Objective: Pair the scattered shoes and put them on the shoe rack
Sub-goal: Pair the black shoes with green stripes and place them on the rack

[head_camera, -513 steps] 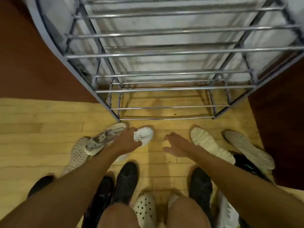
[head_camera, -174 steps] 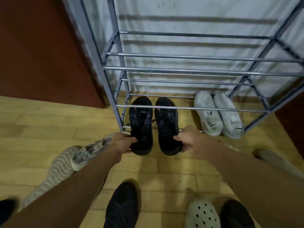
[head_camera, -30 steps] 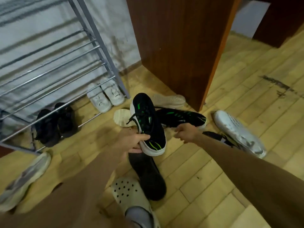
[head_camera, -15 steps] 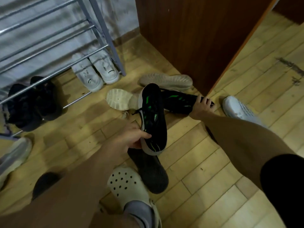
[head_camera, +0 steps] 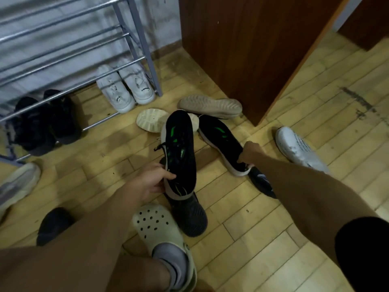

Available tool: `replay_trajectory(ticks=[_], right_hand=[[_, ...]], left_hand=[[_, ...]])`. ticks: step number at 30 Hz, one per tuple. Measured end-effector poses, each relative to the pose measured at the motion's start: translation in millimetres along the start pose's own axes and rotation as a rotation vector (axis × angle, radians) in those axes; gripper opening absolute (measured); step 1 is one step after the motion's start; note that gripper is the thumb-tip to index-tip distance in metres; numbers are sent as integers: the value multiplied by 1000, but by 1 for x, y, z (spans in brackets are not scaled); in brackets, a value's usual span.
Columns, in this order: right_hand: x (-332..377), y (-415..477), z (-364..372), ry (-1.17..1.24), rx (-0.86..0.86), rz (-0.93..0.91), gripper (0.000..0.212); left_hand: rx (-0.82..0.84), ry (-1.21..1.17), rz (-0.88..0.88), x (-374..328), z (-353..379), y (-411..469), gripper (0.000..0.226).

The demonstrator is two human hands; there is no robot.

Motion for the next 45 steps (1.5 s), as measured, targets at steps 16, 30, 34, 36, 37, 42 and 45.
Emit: replay_trajectory(ticks=[16, 30, 34, 36, 37, 42, 45], right_hand=[[-14, -1, 54, 207, -1, 95, 39], [10, -29, 29, 530, 391, 148, 35], [22, -45, 2, 510, 301, 83, 39], [27, -53, -10, 498, 264, 61, 39], [29, -57, -15, 485, 255, 48, 38], [44, -74, -41, 373, 137, -34, 26], [73, -81, -49, 418, 124, -86, 29]], left_hand=[[-28, -97, -80, 16, 28, 13, 36], [-92, -141, -78, -10, 18, -5, 32], [-132, -133, -29, -24, 1, -27, 35], [-146, -139, -5, -33, -8, -40, 36], [-152, -138, 11, -38, -14, -46, 36], [-284, -92, 88, -61, -63, -74, 18], [-361, -113, 109, -70, -91, -80, 14]])
Point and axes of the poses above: each hand's wrist, its own y-axis towards the middle knuckle, its own z-axis out of the palm, x = y × z, the point moved 7 cm from there along y, towards the middle knuckle, and after that the axes turned 7 degrees about -x, right-handed, at the moved point
